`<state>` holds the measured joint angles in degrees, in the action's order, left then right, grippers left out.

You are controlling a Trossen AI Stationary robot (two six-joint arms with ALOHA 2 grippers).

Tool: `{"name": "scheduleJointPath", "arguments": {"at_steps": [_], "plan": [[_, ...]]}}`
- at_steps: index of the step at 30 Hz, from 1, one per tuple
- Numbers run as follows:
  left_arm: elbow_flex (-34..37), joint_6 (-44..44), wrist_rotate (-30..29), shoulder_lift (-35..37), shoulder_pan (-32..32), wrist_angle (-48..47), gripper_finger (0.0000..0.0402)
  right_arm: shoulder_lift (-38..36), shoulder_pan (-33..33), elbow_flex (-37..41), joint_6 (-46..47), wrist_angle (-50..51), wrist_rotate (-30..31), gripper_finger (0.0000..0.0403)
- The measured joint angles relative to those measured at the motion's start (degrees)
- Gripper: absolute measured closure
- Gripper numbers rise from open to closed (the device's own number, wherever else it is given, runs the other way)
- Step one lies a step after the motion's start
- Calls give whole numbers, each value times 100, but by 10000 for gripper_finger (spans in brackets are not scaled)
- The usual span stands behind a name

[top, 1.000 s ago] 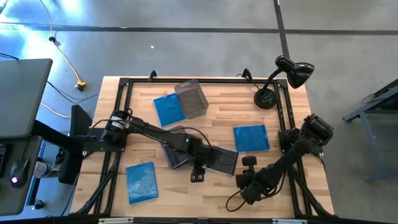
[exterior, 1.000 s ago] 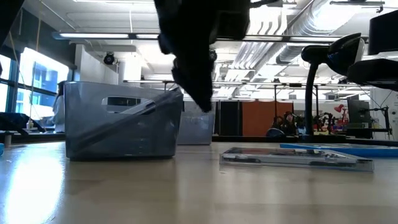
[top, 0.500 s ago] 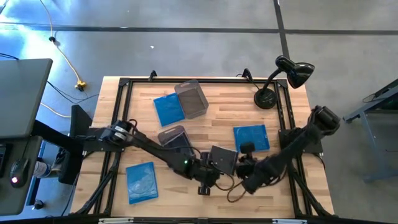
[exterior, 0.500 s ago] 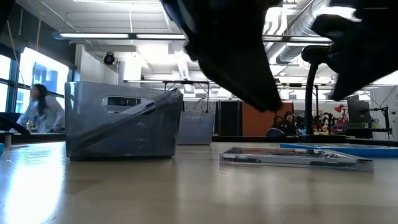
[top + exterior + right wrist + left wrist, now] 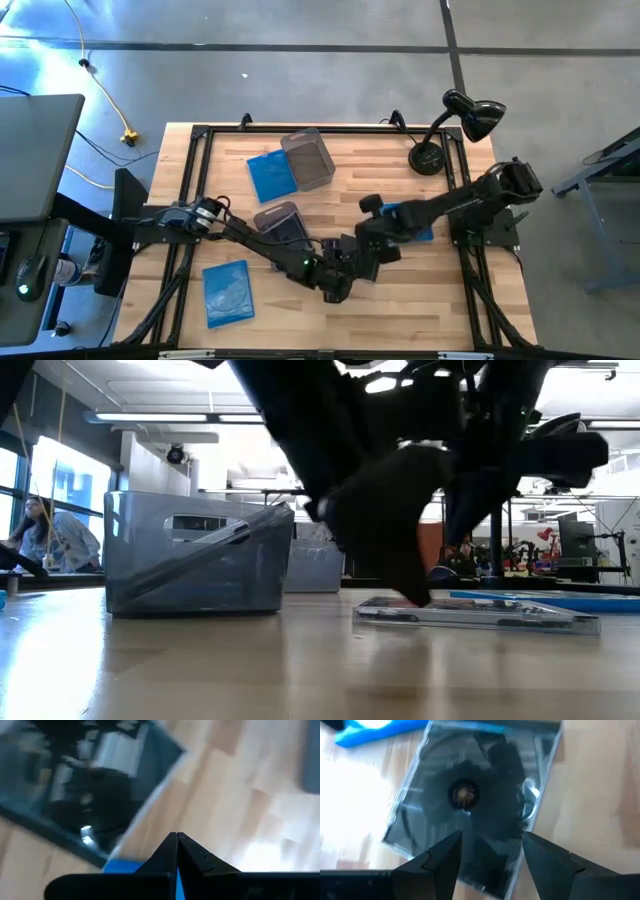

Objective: Pick & place jewel cases by type
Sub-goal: Put the black CD case into the bottom black bin

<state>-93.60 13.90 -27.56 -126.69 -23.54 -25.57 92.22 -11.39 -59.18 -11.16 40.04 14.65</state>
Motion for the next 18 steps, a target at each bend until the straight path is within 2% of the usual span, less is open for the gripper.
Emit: {"name": "scheduleJointPath", "arguments": {"at_steps": [2, 6, 9, 15, 18], "plan": [[-10, 71, -17, 3, 1, -205, 195, 41, 175, 0, -301, 5, -422, 403], [-13, 210, -190, 17, -17, -537, 195, 143, 335, 0, -942, -23, -560, 403], [-13, 290, -355, 17, -20, -678, 195, 328, 394, 0, -1077, -69, -786, 403], [0, 325, -1124, 9, 78, -1348, 195, 636, 406, 2, -1097, -19, -687, 403], [-56, 669, -1066, 44, 110, -1590, 197, 748, 410, 2, -1090, 89, -292, 403]]}}
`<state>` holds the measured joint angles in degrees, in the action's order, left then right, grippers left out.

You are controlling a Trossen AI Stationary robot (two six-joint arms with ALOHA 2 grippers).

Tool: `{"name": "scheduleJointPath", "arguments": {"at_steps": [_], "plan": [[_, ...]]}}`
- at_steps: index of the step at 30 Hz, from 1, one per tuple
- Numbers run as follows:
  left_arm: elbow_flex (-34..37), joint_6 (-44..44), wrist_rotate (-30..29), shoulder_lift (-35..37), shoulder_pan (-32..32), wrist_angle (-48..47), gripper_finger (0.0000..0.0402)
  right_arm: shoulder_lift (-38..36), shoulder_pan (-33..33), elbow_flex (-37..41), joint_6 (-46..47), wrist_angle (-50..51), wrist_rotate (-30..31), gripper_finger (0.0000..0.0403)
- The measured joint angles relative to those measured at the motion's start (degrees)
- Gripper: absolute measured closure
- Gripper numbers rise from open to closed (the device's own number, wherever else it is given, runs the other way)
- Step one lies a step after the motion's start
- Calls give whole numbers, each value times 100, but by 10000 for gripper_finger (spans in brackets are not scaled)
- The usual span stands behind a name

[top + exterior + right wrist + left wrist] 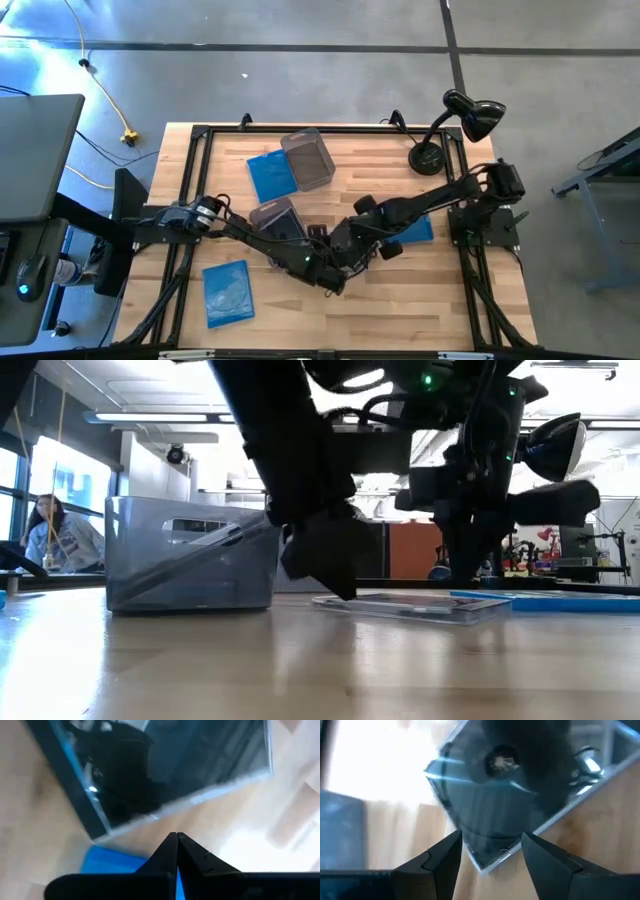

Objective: Pick & place jewel cases by type
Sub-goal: Put the black CD case into the bottom black bin

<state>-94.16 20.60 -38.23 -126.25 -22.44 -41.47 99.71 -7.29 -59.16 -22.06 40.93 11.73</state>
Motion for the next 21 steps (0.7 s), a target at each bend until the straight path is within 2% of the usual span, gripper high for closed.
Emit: {"name": "scheduleJointPath", "arguments": {"at_steps": [2, 7, 11, 16, 21], "plan": [[-91, 175, 225, 32, -57, 18, 203, 51, 17, 0, -2, 34, 161, 403], [-213, 239, 430, 87, -155, 79, 233, 182, 183, -2, -137, -82, -472, 403], [-166, 411, 833, 26, -144, 190, 244, 277, 262, -2, -315, -158, -524, 403], [-160, 305, 794, 26, -153, 250, 232, 277, 276, 0, -403, -164, -654, 403], [-177, -91, 629, -37, -159, 394, 197, 277, 282, 4, -661, -384, -1776, 403]]}}
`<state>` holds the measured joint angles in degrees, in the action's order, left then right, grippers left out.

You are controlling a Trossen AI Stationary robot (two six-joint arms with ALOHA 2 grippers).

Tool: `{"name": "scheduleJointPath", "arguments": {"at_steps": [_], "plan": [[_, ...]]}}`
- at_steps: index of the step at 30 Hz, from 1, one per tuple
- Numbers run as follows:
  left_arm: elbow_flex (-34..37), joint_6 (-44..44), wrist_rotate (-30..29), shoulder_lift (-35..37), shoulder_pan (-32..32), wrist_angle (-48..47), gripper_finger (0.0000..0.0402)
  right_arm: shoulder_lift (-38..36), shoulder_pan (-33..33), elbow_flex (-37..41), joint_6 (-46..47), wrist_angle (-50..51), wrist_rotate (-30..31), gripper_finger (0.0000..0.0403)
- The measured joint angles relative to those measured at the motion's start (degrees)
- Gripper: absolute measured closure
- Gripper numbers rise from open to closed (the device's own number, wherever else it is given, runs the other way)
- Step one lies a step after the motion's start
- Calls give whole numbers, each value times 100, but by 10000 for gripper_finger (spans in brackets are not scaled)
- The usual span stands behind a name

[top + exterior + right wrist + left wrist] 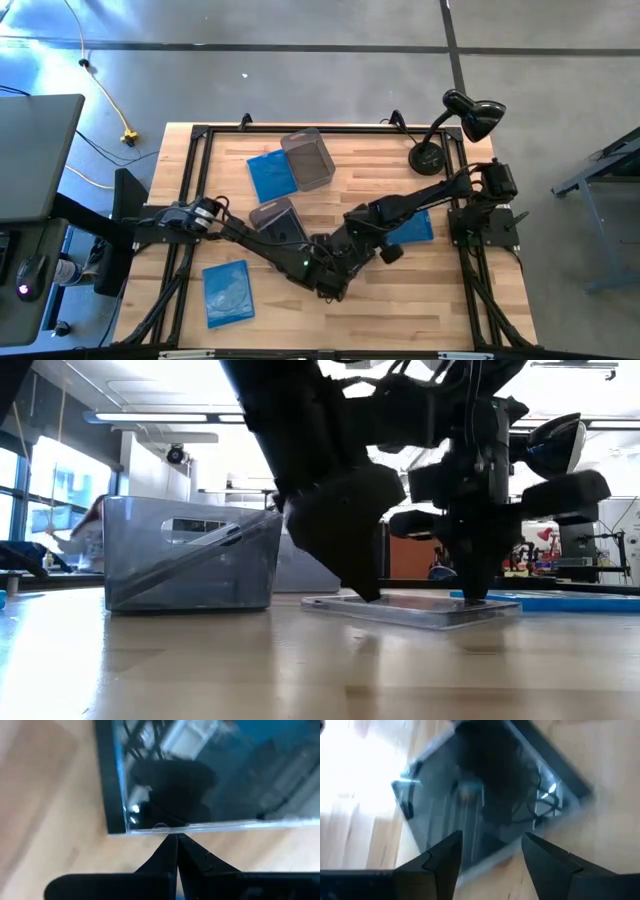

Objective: Pick & place jewel cases by type
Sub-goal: Put the black CD case into the bottom black bin

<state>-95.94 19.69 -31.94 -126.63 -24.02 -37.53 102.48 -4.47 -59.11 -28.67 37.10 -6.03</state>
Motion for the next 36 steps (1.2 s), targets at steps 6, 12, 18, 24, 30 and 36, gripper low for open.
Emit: {"name": "scheduleJointPath", "arguments": {"at_steps": [6, 12, 18, 24, 30, 36], "plan": [[-40, -267, -38, -234, -19, 129, 169, -11, -35, 2, 412, 110, -131, 403], [12, 32, -12, 20, -76, -215, 176, -90, -205, 2, 1046, 539, 681, 403], [-8, 946, 593, 570, -81, -519, 180, -122, -366, -9, 1048, 288, 1430, 386], [-156, 2257, 1614, 636, -158, -658, 181, -120, -381, -9, 713, 79, 1158, 321], [-225, 4030, 2499, 599, -163, 117, 181, -120, -393, -9, 386, -306, 1179, 243], [-228, 4747, 2184, 343, -323, 105, 181, -120, -627, -7, 265, -506, 1526, 197]]}}
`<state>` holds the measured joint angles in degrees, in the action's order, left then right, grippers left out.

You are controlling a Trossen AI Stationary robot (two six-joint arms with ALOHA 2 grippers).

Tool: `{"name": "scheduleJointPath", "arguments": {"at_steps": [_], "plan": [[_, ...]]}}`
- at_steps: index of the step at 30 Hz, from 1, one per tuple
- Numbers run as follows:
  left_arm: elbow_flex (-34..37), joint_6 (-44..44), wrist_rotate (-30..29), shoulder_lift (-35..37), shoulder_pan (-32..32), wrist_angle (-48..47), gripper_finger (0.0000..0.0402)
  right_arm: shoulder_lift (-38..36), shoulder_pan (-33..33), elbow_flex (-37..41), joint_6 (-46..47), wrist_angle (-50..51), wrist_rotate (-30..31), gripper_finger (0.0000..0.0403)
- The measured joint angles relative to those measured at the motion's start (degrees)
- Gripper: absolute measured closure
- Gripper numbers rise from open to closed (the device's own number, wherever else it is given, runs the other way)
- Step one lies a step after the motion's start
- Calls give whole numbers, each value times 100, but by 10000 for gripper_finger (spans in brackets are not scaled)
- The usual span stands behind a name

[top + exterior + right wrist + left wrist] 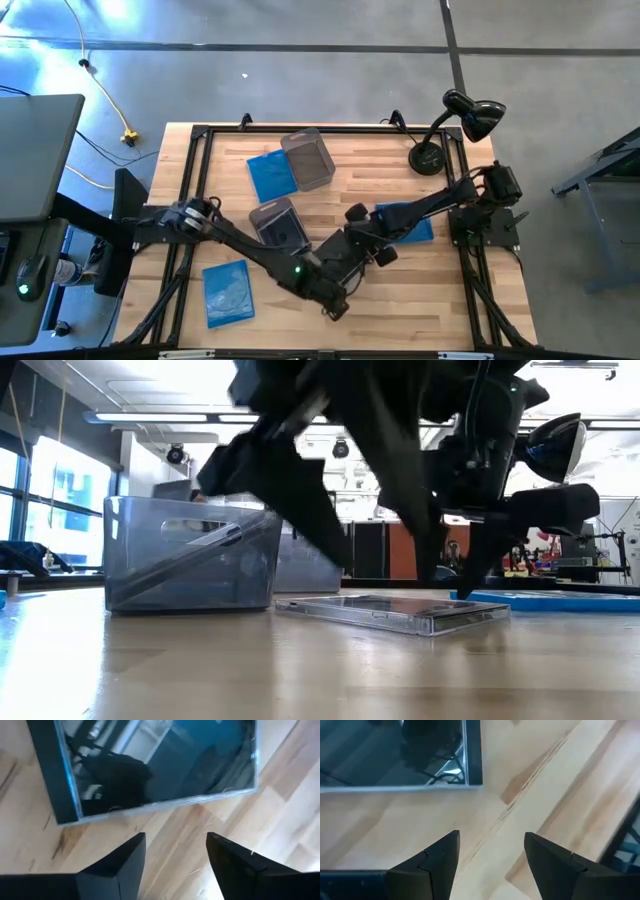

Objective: Pick & place jewel cases by type
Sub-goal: Put the black CD case into the bottom black bin

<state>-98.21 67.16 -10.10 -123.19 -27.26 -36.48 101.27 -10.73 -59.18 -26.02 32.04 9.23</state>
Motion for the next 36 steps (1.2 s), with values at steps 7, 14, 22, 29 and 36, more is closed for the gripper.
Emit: {"name": "scheduleJointPath", "arguments": {"at_steps": [7, 14, 22, 29, 36], "plan": [[2, 631, -377, -333, -141, -211, 181, 2, -149, 0, 180, 35, 133, 193], [4, 1397, -1314, -387, -89, 7, 181, 2, -148, 0, 37, 580, 281, 202], [4, 2050, -1544, -438, -89, -87, 181, -36, -35, 435, -441, 265, 396, 207], [83, 2052, -1606, -442, 60, -62, 181, -95, -12, 584, -820, 13, 352, 201], [80, 1965, -1295, -464, 303, 422, 181, -55, 181, 223, -1396, -47, -866, 201]]}}
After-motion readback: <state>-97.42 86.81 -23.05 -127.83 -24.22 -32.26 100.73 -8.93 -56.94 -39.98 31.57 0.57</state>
